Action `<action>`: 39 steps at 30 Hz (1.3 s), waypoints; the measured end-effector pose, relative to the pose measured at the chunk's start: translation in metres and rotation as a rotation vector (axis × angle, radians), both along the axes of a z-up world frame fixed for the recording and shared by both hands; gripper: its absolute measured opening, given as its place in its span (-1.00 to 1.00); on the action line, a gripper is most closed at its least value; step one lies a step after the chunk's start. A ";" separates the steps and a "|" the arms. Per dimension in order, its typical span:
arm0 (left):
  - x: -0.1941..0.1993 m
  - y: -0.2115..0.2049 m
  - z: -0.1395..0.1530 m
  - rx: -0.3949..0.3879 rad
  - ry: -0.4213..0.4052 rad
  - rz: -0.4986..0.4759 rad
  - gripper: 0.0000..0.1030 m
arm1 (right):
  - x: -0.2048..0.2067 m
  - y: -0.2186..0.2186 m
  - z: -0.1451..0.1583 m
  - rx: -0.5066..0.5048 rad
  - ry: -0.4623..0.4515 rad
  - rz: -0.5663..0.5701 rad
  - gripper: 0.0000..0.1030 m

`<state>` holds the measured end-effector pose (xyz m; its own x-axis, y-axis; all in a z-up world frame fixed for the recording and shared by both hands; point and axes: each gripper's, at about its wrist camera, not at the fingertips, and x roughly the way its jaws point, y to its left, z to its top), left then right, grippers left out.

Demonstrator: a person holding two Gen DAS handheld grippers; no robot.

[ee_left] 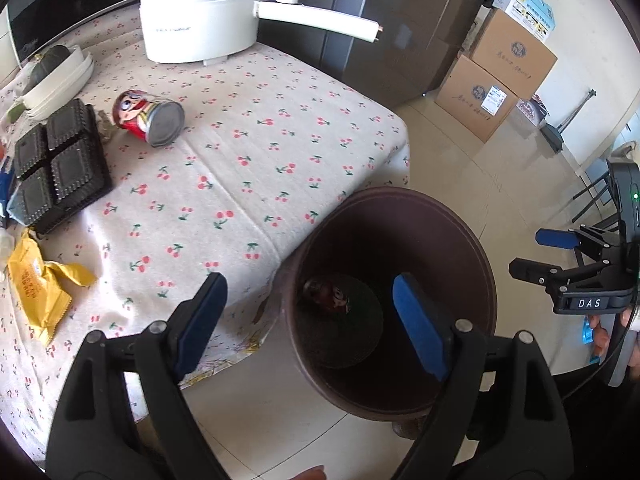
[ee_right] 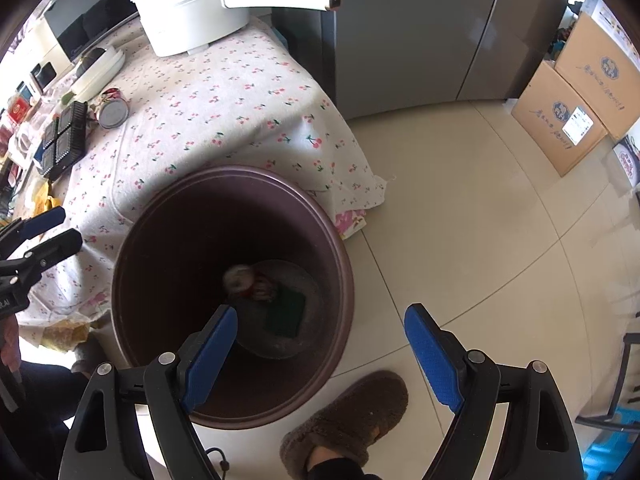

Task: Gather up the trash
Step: 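Release the red can into the bin with the left tool, then grasp the yellow snack wrapper with the left tool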

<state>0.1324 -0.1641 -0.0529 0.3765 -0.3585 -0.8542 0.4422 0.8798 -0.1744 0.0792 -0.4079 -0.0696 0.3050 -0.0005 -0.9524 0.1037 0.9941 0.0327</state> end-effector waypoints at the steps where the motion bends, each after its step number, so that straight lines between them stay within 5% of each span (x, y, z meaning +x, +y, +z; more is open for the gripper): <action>1: 0.001 0.008 0.003 -0.001 -0.004 0.017 0.66 | 0.002 0.003 0.001 0.000 -0.003 0.007 0.69; 22: 0.026 0.196 0.013 0.042 0.031 0.444 0.69 | 0.054 0.119 0.021 -0.020 -0.038 0.198 0.69; 30: 0.056 0.214 -0.016 0.003 0.148 0.553 0.69 | 0.071 0.160 0.016 -0.023 -0.027 0.259 0.70; 39: 0.090 0.199 -0.051 0.126 0.184 0.617 0.65 | 0.092 0.185 0.018 -0.044 -0.047 0.252 0.70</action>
<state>0.2223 0.0350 -0.1042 0.3244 -0.0168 -0.9458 -0.1774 0.9810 -0.0783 0.1715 -0.2234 -0.0516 0.3449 0.0400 -0.9378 -0.1479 0.9889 -0.0122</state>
